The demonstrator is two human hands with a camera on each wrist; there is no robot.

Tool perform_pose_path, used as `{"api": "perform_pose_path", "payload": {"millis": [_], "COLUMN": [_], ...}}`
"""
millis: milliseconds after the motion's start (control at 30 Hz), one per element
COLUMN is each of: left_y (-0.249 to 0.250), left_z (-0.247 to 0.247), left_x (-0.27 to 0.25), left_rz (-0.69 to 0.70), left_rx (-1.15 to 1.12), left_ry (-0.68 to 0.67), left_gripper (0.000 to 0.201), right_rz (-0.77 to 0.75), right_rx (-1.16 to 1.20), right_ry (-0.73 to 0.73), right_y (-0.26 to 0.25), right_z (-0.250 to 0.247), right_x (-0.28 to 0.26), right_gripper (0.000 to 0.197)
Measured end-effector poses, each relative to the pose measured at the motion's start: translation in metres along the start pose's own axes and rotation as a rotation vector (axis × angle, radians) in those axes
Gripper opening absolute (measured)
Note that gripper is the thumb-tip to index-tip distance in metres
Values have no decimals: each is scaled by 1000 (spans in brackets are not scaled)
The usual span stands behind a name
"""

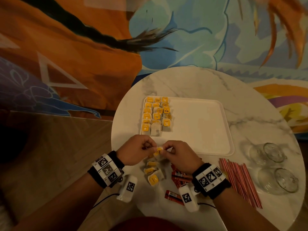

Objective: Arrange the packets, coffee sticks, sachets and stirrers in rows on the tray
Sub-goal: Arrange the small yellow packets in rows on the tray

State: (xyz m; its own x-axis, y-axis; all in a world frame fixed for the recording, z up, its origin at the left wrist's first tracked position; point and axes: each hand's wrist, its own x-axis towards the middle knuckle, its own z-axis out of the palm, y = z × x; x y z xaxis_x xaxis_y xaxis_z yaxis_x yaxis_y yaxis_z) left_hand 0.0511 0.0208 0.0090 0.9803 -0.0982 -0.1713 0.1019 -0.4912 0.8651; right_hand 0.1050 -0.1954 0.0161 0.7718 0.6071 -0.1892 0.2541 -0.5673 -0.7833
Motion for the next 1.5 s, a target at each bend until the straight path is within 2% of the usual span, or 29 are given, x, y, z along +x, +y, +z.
{"api": "perform_pose_path", "payload": {"millis": [100,267,433,567,800,967,1100,1300,1500], "left_y": [-7,-15,-16,-16,-16,-12,-5,-4,-6], "left_z": [-2,-1,6,9,13,5,-11,-18,-14], "left_x": [1,-6,-7,-5,-4,-2,16,54,66], "left_rz": [-43,-67,-89,-118,-112,-81,-91,-135,-129], "left_rx": [55,239,362,338,262,216,246,373,418], "left_ry": [32,-81,-75,-67,-147,-1,81,-32,-79], "left_gripper": [13,12,15,20,25,17,20,39,44], "right_rz": [-3,51,145,209,258,307,275,252,295], "right_rx": [37,88,-21,-148,-271,-177,-230,-250,-206], "right_ry": [65,162,115,107,132,203,144,100,205], "right_y": [1,7,18,30,27,32,29,21,24], "right_z": [-11,-30,-31,-23,-19,-26,-27,-14,-30], "right_x": [7,29,55,74,85,82,80,88,95], "right_gripper": [7,10,10,9,13,14,20,22,29]}}
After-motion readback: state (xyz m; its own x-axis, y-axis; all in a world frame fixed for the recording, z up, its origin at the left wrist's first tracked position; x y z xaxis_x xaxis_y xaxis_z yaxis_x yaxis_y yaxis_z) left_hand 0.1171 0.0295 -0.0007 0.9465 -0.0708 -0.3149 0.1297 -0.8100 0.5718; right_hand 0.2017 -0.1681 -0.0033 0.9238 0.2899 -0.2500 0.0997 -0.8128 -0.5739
